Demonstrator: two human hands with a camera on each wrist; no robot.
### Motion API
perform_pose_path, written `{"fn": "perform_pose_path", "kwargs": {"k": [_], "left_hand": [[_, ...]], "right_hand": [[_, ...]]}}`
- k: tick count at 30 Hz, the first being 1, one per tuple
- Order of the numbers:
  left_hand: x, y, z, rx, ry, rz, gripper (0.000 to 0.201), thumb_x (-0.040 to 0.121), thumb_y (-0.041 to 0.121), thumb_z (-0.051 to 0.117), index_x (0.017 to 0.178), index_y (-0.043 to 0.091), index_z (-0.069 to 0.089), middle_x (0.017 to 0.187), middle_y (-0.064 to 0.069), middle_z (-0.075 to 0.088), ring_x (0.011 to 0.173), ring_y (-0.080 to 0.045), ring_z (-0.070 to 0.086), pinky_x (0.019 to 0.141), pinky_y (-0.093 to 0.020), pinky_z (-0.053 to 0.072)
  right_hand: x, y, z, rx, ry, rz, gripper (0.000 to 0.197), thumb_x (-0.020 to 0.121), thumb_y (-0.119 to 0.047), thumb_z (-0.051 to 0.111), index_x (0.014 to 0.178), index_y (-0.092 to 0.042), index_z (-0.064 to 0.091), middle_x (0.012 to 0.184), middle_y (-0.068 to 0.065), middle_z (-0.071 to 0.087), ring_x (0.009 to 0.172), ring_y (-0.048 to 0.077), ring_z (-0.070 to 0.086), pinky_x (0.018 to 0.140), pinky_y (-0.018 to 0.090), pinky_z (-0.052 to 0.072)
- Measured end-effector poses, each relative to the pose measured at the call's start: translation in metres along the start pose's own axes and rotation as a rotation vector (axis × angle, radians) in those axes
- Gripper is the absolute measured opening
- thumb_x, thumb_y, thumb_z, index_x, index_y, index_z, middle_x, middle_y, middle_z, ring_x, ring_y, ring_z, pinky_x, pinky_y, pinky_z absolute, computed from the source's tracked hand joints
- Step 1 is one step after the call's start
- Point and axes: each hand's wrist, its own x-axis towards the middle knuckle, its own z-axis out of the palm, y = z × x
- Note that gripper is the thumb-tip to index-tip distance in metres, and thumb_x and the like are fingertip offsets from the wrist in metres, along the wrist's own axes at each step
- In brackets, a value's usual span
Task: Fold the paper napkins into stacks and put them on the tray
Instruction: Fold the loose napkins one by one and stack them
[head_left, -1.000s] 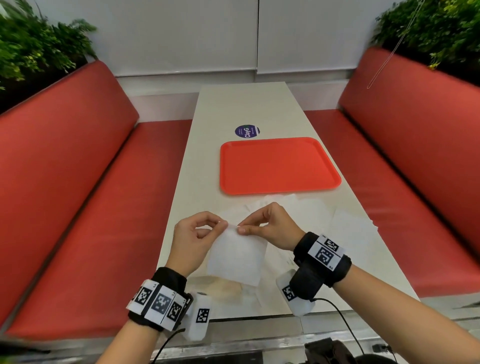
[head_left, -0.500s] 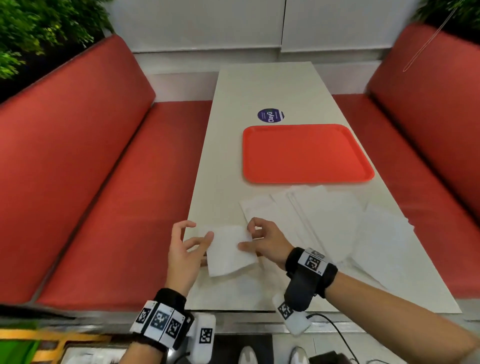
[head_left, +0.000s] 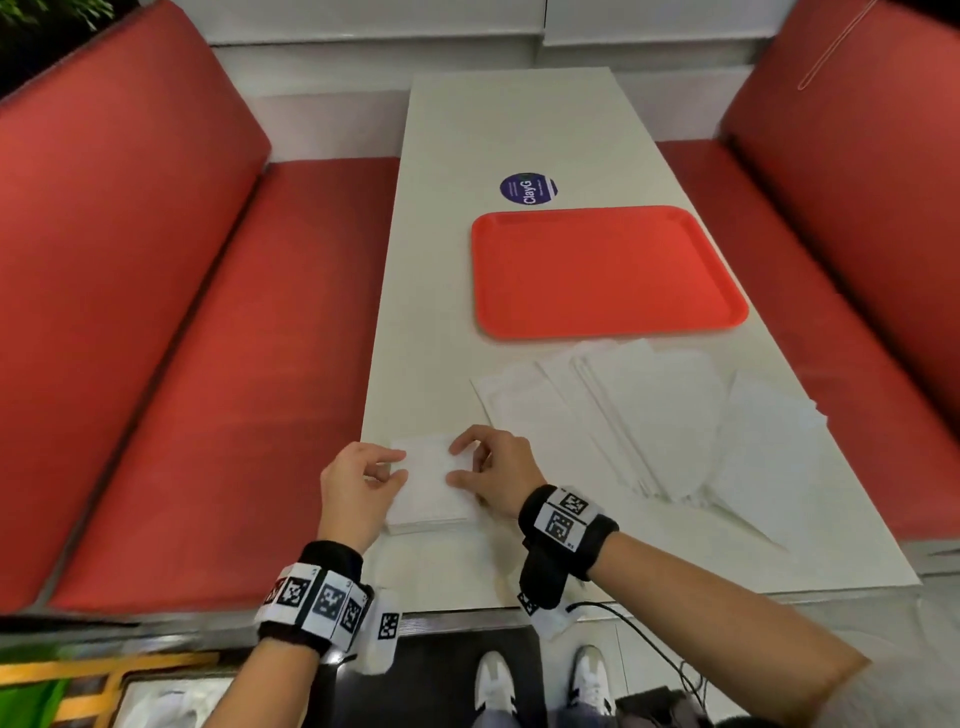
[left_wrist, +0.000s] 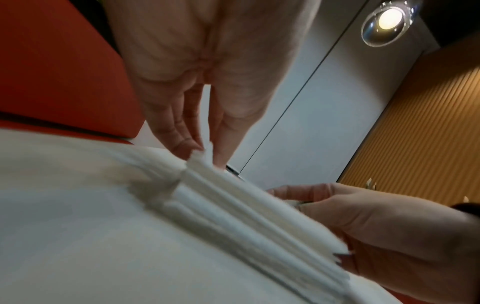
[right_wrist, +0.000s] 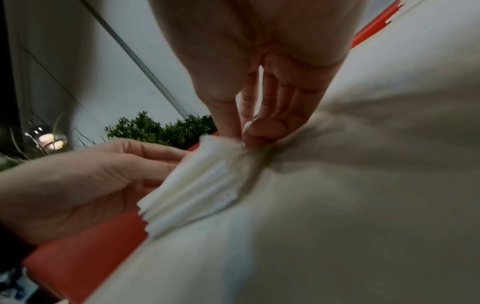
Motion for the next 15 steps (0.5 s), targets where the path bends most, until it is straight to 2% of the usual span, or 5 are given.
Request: {"fn": "perform_pose_path", "kwargs": {"k": [4,8,11,13,15], "left_hand": [[0.002,-0.003,0.003,0.079,-0.018,-0.027,0.020,0.077,0.001,0.078,0.089,0.018,0.076,0.096,-0.003,0.060,0.069,-0.014,0.056,0.073,-0.023,0.051],[0.004,0.016,0.001,0.242,-0.027,0.049,0.014,0.082,0.015,0.076,0.097,0.017,0.076,0.106,-0.001,0.055,0.095,-0.022,0.054,0.089,-0.036,0.047],[0.005,0.044,0.006,0.189,-0.065,0.111,0.012,0.087,0.017,0.072,0.098,0.018,0.075,0.106,0.002,0.055,0.092,-0.013,0.054,0.082,-0.027,0.046],[0.004,0.067,0.023,0.086,-0.133,0.114,0.011,0.087,0.014,0.071,0.096,0.018,0.075,0.104,0.004,0.059,0.085,-0.004,0.057,0.071,-0.013,0.044],[0.003,0.091,0.048,-0.026,-0.227,0.085,0.013,0.086,0.009,0.071,0.097,0.013,0.075,0.102,0.001,0.067,0.083,-0.002,0.061,0.065,-0.005,0.045]], "right_hand": [[-0.001,0.003,-0.002,-0.040,-0.037,-0.006,0.023,0.079,-0.021,0.077,0.098,-0.018,0.066,0.062,-0.002,0.053,0.050,0.009,0.048,0.061,0.026,0.046],[-0.010,-0.002,-0.027,-0.039,-0.115,0.017,0.028,0.084,-0.033,0.074,0.109,-0.023,0.065,0.074,0.002,0.063,0.049,0.010,0.057,0.057,0.025,0.053],[-0.020,0.002,-0.062,0.031,-0.090,0.078,0.031,0.083,-0.030,0.075,0.111,-0.021,0.066,0.083,0.003,0.063,0.050,0.010,0.061,0.051,0.019,0.050],[-0.023,0.014,-0.094,-0.014,-0.003,0.110,0.029,0.083,-0.030,0.075,0.108,-0.020,0.067,0.089,0.002,0.064,0.063,0.014,0.063,0.060,0.024,0.054],[-0.025,0.030,-0.128,-0.154,0.094,0.149,0.027,0.083,-0.032,0.075,0.107,-0.021,0.069,0.099,0.002,0.065,0.081,0.016,0.060,0.073,0.026,0.050]]}}
